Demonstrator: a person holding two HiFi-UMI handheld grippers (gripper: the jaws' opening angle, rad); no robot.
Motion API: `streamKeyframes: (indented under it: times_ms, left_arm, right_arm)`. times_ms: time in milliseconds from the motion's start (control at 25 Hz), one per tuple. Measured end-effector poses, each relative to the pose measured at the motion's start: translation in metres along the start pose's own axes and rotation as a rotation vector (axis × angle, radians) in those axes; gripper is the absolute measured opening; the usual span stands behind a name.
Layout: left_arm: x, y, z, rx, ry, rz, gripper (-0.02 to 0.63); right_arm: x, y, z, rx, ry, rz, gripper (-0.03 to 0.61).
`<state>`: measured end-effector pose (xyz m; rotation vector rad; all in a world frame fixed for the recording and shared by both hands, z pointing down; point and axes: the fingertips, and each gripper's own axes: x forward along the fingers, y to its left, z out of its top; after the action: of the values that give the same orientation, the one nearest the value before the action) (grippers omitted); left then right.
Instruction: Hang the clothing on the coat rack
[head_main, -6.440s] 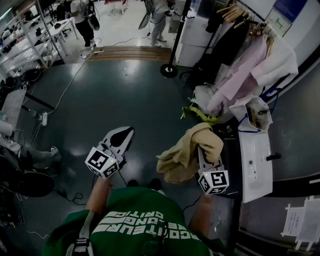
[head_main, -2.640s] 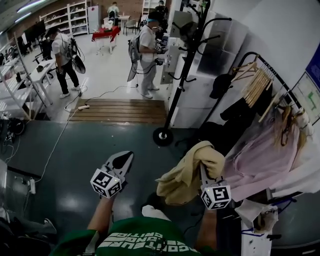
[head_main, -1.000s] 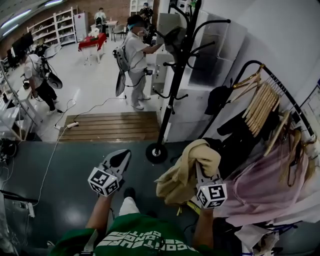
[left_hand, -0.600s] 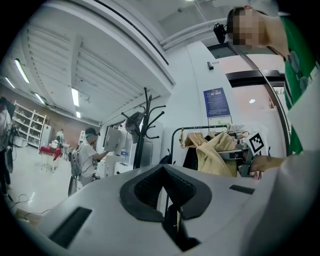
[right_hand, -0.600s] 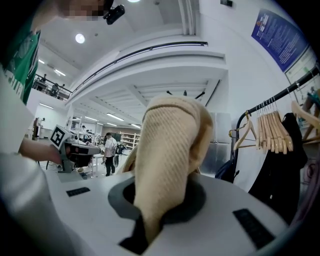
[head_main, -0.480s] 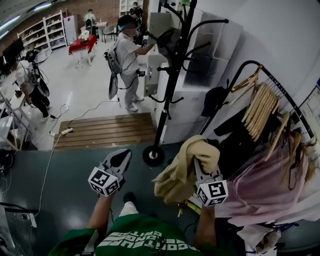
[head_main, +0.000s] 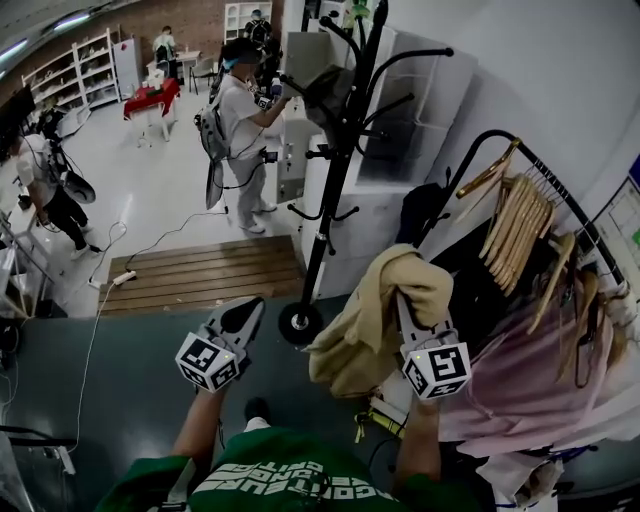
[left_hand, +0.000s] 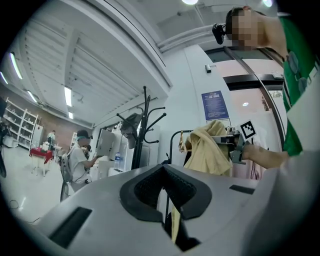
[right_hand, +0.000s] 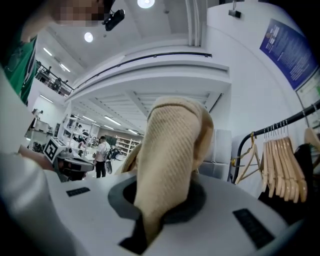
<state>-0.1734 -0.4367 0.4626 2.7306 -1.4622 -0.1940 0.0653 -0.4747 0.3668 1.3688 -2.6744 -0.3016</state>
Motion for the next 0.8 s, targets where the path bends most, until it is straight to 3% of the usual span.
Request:
streamKeyframes:
  times_ms: [800]
  left_arm:
    - [0.048,0.057,0.028,-0.001,-0.001,-0.116,-0.006]
  right_arm:
    - [0.081,-0.032,0.087,-0.077,-0.053,-0.081,0.041]
